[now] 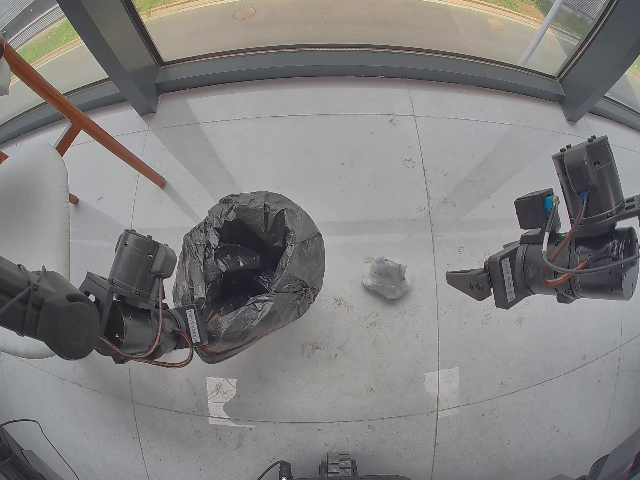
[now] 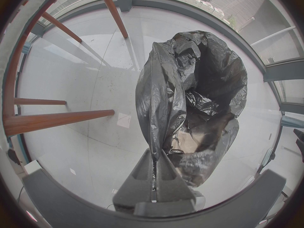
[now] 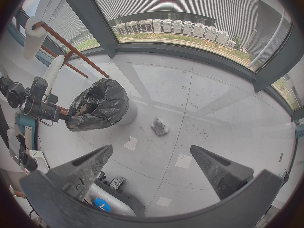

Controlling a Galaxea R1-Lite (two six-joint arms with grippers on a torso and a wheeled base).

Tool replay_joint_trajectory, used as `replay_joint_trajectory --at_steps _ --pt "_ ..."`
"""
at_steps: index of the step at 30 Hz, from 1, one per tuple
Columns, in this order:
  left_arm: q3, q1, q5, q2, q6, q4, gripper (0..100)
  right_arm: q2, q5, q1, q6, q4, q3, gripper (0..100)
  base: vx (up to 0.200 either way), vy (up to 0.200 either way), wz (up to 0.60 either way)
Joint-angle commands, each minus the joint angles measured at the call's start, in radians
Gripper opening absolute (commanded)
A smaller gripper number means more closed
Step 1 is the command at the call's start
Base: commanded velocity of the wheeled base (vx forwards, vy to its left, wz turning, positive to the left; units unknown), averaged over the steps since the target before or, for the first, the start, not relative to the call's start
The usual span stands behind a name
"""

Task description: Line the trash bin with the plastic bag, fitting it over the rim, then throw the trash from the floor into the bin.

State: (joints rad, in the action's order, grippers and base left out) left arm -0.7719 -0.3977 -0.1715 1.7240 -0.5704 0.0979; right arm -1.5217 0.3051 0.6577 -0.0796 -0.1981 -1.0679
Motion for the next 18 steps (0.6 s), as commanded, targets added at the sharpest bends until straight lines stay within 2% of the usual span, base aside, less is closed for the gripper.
replay_joint_trajectory --at_steps 1,8,9,15,18 --pt "0.028 -0.013 0.007 0.088 0.004 0.060 0 -0.002 0.000 0.000 0.000 0.000 0.003 100 0.000 0.000 0.00" --pt "0.022 -0.035 0.000 0.117 0.007 0.069 0 0.000 0.000 -0.001 -0.003 0.000 0.009 100 0.000 0.000 0.00" --pt "0.028 -0.035 -0.003 0.121 0.006 0.069 100 0.003 0.000 -0.001 -0.003 0.000 0.011 100 0.000 0.000 0.00" --pt "0.017 -0.020 -0.011 0.108 0.007 0.057 100 0.003 -0.001 -0.015 -0.003 0.000 0.017 100 0.000 0.000 0.00" --pt "0.019 0.013 -0.013 0.077 0.009 0.054 100 0.002 -0.001 -0.015 -0.002 0.000 0.014 100 0.000 0.000 0.00"
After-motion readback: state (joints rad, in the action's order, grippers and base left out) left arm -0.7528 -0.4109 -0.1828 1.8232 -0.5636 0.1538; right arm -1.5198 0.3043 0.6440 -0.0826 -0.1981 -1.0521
